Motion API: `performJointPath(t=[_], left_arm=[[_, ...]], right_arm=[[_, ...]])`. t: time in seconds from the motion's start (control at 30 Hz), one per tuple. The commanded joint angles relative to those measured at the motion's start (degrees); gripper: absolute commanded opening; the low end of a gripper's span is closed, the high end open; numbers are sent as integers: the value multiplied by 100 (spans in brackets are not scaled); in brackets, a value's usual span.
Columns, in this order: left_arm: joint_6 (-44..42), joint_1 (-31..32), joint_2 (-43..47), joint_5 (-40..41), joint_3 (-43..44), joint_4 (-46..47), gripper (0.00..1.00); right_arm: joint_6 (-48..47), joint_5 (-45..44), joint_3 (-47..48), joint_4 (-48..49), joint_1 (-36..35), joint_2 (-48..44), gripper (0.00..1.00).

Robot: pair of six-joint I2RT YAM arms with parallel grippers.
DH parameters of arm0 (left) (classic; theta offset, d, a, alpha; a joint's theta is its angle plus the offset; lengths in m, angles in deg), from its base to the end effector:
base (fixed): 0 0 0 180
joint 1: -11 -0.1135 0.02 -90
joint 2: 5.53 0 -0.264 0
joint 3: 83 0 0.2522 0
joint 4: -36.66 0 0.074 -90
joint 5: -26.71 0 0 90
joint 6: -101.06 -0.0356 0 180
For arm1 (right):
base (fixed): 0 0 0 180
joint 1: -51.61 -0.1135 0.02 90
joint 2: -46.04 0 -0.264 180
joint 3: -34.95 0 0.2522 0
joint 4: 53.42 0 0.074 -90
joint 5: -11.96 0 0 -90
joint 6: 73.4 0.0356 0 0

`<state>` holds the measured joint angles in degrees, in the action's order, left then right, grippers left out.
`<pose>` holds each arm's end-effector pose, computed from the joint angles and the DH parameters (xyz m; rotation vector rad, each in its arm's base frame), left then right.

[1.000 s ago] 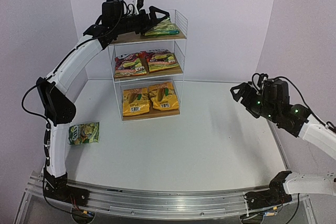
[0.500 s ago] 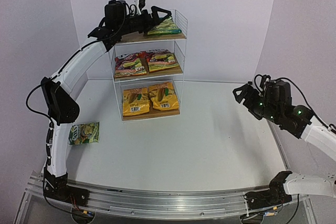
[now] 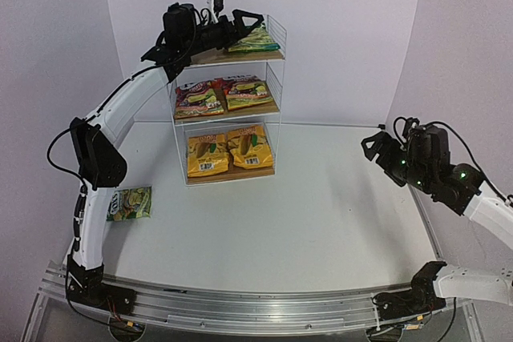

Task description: Place and organize the candy bags onto the shelf

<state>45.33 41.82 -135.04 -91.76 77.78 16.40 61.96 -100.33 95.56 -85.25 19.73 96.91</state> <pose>0.4266 -0.2743 0.4682 0.4056 1.4743 -1.2665 0.1779 0.0947 0.3207 0.4843 1.9006 0.5179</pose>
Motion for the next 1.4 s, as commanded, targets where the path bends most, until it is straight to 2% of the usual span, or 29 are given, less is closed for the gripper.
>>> performJointPath(t=[0.0,0.4,0.6,0.73,0.87,0.97,1.13,1.23,1.37], left_arm=[[189,-47,-217,-16,-29,-552,100],[-248,-48,679,245,-70,-926,100],[-422,21,1056,49,-141,-1173,100],[-757,407,1486,-197,-402,-1420,100],[-1413,1188,2101,459,-944,-1893,100],[-1490,1561,2880,687,-2165,-1899,100],[-1208,2258,4212,1067,-4861,-1356,100],[-710,2755,4743,1539,-6296,-1254,100],[359,3023,5109,1553,-7824,-1072,99]], right_arm=[[90,-135,-26,-66,-11,-78,92],[29,-51,86,-79,-13,224,92],[59,99,203,-73,-19,519,92],[17,118,229,-65,-11,558,93],[-65,35,212,-65,-17,531,93],[-138,9,209,-62,-12,498,93],[-338,-103,157,-64,-16,426,93],[-443,-139,120,-65,-13,405,93],[-587,-164,64,-59,-14,417,93]])
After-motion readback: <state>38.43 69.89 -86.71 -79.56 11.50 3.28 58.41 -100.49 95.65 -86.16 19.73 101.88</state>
